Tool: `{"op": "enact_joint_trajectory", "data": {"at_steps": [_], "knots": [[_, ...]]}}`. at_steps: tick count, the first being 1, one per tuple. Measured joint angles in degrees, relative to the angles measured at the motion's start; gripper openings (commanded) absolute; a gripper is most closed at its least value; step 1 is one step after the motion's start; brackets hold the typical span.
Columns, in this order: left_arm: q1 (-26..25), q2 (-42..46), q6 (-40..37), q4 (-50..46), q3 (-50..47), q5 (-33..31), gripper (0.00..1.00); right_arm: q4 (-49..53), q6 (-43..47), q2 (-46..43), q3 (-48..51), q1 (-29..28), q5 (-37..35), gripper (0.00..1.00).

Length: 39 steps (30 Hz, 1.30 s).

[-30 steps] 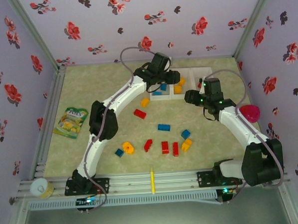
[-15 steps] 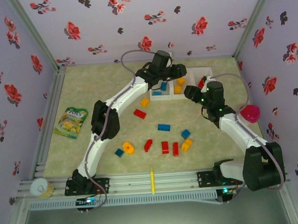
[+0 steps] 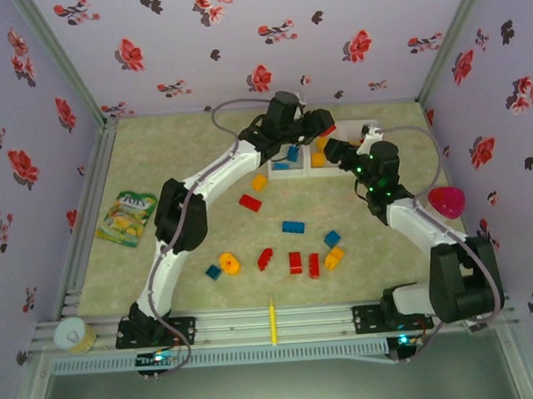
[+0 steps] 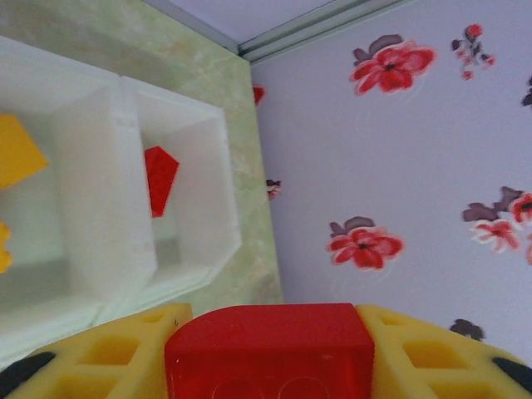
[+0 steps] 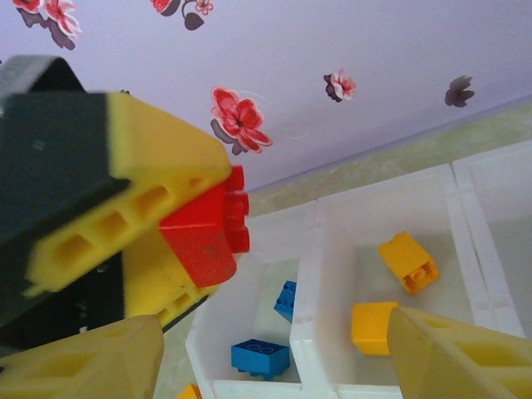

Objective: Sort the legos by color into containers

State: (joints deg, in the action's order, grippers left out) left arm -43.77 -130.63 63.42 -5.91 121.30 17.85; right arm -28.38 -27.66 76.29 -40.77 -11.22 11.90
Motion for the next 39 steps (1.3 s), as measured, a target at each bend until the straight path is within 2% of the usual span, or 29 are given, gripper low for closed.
{"op": "enact_joint_trajectory", "data": {"at_steps": [12, 21, 30, 34, 39], "knots": [[0.0, 0.2, 4.7, 4.7, -2.0, 2.2, 0.31, -5.2, 0.0, 4.4, -1.7, 0.0, 2.3, 0.68], [0.1, 0.2, 7.5, 8.3, -2.8, 4.2, 0.31, -5.2, 1.5, 7.4, -5.2, 0.0, 2.5, 0.52], [0.2, 0.2, 8.9, 10.0, -3.8, 5.3, 0.31, -4.8, 5.0, 8.4, -6.7, 0.0, 4.8, 0.27], [0.2, 0.2, 9.0, 10.7, -4.0, 5.3, 0.37, -4.0, 6.5, 8.4, -7.0, 0.1, 4.9, 0.18], [0.2, 0.2, 9.2, 11.1, -4.2, 5.3, 0.48, -3.4, 7.3, 8.2, -7.2, 0.2, 4.9, 0.15]]}}
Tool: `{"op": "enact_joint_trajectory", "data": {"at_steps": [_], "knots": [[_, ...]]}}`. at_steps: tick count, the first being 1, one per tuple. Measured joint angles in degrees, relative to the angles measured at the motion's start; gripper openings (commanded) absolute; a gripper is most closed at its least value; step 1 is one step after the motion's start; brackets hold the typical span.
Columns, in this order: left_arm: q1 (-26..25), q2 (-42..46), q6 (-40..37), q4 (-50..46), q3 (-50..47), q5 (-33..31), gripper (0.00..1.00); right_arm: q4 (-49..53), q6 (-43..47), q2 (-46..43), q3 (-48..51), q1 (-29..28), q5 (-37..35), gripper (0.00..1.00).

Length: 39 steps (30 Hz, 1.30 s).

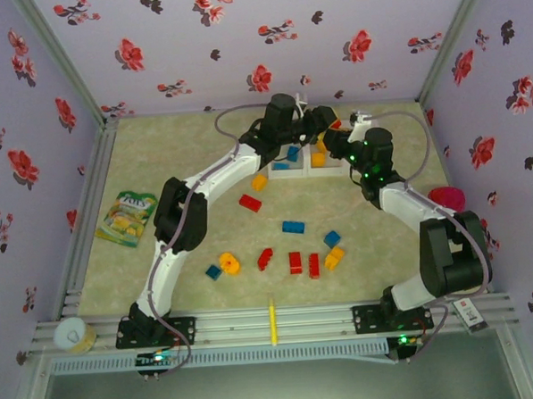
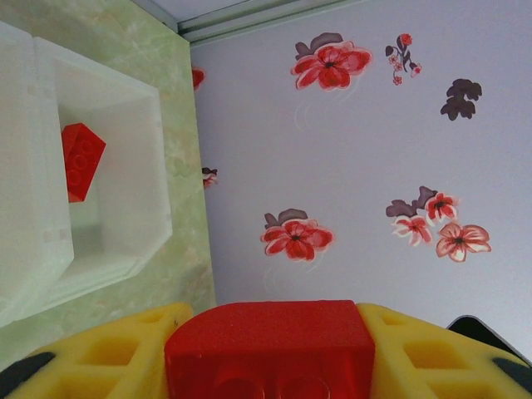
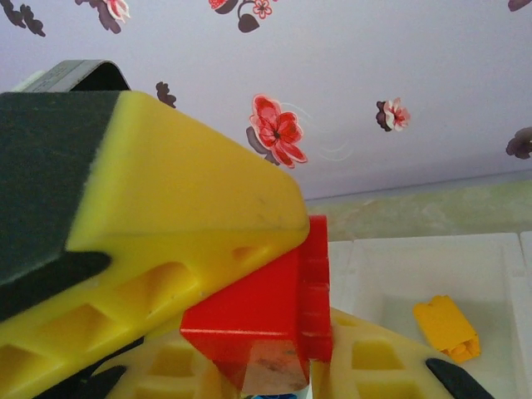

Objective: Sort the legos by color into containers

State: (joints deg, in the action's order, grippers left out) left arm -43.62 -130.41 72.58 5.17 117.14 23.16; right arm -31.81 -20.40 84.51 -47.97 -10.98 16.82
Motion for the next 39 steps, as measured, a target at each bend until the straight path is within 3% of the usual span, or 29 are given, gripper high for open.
{"op": "enact_joint_trajectory", "data": {"at_steps": [4, 8, 15, 22, 32, 39], "knots": [[0.0, 0.0, 0.6, 0.2, 0.0, 0.6, 0.68, 0.5, 0.6, -0.3, 0.0, 0.5, -0.2, 0.13], [0.0, 0.2, 0.7, 0.5, -0.7, 1.6, 0.76, 0.9, 1.0, -0.8, 0.0, 1.9, -0.3, 0.12], [0.2, 2.0, 0.3, 0.7, -3.6, 2.1, 0.77, 4.7, 2.0, -2.8, 0.0, 3.3, -1.0, 0.13], [2.2, 10.3, -6.0, -4.2, -13.4, -1.7, 0.78, 15.2, 2.5, -2.6, -2.6, 9.1, -2.3, 0.13], [3.4, 23.3, -22.2, -18.8, -25.4, -16.2, 0.76, 27.9, 2.1, 9.7, -12.9, 11.8, -3.0, 0.14], [2.4, 29.5, -29.9, -24.4, -39.3, -26.3, 0.76, 33.5, -0.7, 18.8, -20.0, 13.6, -2.8, 0.16]]}}
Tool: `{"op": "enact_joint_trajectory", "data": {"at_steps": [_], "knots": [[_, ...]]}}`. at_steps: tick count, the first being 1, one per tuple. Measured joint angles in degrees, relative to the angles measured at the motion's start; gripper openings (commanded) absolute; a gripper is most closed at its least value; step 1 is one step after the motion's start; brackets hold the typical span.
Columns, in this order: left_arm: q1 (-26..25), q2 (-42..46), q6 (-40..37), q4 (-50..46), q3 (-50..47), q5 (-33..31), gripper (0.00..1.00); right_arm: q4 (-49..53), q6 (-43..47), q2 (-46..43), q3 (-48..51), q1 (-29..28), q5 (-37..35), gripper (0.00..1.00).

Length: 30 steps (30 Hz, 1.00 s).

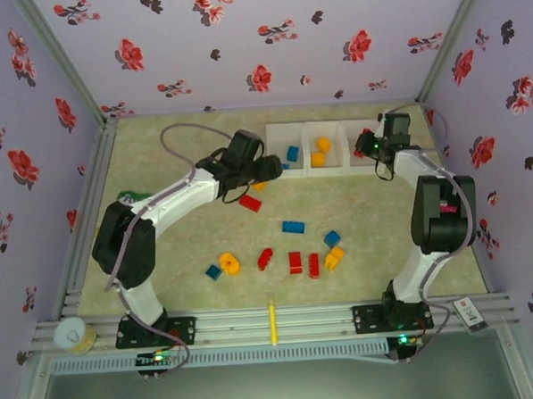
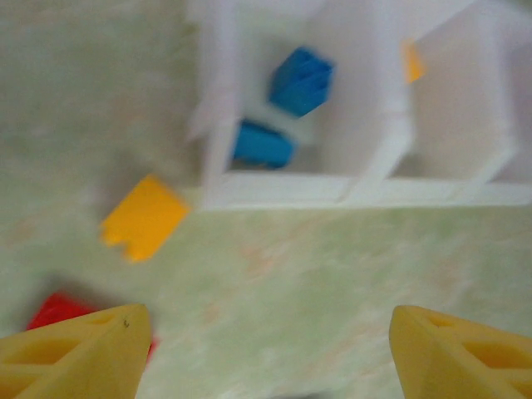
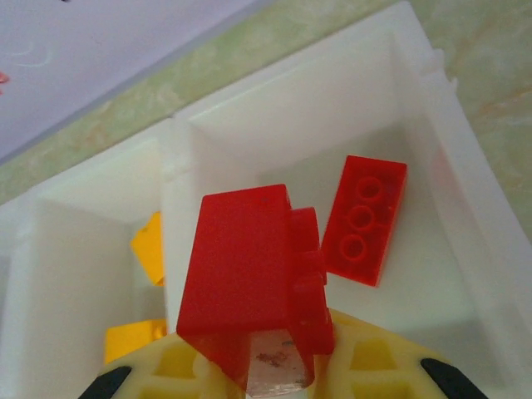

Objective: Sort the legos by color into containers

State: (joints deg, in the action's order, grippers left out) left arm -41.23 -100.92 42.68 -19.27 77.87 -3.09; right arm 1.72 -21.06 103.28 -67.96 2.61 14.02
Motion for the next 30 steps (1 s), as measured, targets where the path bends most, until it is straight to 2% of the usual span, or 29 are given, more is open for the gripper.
{"op": "enact_joint_trajectory", "data": {"at_steps": [6, 13, 30], "knots": [[-1.2, 4.0, -2.8, -3.2, -7.5, -5.6, 0.75, 2.9, -1.6, 5.0, -4.3, 0.1, 0.4, 0.20], [-4.6, 5.3, -3.6, -4.3, -9.3, -7.5, 0.75, 4.2, -3.1, 8.0, -5.9, 0.1, 1.2, 0.24], [-11.4, -2.9, -5.6, -12.8, 0.9, -7.4, 0.82, 4.4, -4.5, 9.2, -6.4, 0.1, 1.4, 0.44]]}}
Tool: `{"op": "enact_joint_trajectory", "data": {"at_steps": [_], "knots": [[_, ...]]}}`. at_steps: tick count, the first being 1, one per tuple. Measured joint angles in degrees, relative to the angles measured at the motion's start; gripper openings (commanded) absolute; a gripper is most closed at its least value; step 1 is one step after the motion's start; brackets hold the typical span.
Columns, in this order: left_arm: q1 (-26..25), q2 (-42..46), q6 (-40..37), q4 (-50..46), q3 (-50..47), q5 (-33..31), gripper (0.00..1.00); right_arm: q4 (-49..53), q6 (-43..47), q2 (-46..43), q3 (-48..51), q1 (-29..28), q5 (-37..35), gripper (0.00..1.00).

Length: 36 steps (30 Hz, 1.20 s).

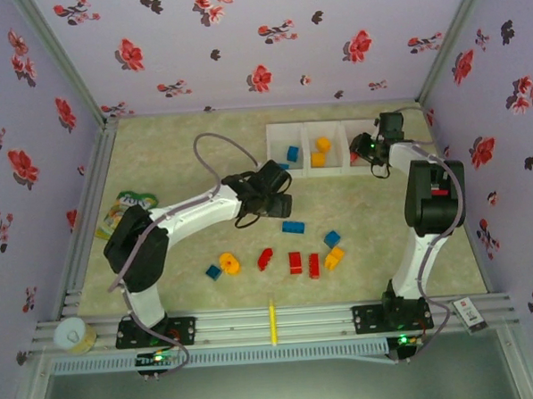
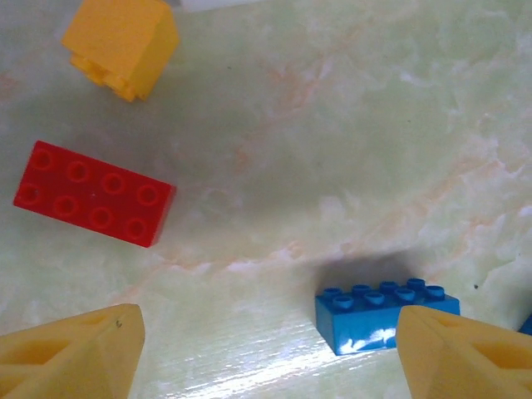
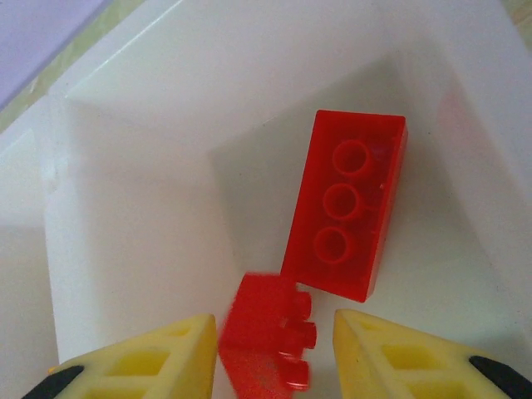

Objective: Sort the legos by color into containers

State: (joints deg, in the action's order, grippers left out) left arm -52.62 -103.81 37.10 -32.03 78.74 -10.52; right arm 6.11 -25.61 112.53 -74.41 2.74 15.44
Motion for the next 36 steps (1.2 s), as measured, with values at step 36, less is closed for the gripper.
{"op": "enact_joint_trajectory", "data": {"at_steps": [36], "knots": [[-6.4, -16.8, 2.9, -7.0, 12.4, 5.2, 0.78, 10.2, 5.6, -33.6, 17.8, -6.4, -3.3, 0.70]]}}
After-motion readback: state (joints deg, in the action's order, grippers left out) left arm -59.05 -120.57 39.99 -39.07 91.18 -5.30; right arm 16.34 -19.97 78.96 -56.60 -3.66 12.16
